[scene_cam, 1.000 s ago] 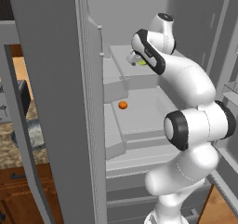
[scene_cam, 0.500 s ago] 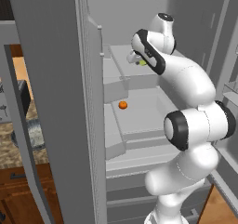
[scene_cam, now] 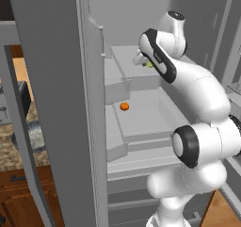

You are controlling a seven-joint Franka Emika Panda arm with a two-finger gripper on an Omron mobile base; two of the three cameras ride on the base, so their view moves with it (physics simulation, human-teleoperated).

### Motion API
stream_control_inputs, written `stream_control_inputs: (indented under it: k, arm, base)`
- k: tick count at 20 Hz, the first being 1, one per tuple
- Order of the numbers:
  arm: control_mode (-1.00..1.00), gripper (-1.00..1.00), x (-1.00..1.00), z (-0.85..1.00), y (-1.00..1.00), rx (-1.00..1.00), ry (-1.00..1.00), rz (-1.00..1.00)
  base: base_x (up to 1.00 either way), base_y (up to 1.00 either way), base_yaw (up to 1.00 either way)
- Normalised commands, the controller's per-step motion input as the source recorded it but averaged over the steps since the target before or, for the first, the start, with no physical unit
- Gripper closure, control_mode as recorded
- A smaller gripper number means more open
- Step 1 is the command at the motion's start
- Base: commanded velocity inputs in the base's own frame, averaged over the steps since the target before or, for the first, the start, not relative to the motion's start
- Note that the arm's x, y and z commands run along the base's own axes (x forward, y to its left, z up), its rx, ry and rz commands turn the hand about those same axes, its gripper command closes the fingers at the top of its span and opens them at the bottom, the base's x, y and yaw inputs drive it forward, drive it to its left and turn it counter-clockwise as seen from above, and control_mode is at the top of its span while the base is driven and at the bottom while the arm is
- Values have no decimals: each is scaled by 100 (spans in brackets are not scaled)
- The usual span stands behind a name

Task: Grab a lemon wedge from the fridge and one ice cube from the ice bowl, and put them in the glass of lemonade.

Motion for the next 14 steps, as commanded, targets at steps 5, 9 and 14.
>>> stream_control_inputs:
  k: [5, 9, 14]
  arm:
    - [-100, 100, -100, 0, -6, 0, -14, 0]
    - [-100, 100, -100, 0, -1, 0, -3, -3]
    - [-100, 100, -100, -1, -1, 0, 0, -9]
  base:
    - [0, 0, 0]
    - [0, 0, 0]
    - [0, 0, 0]
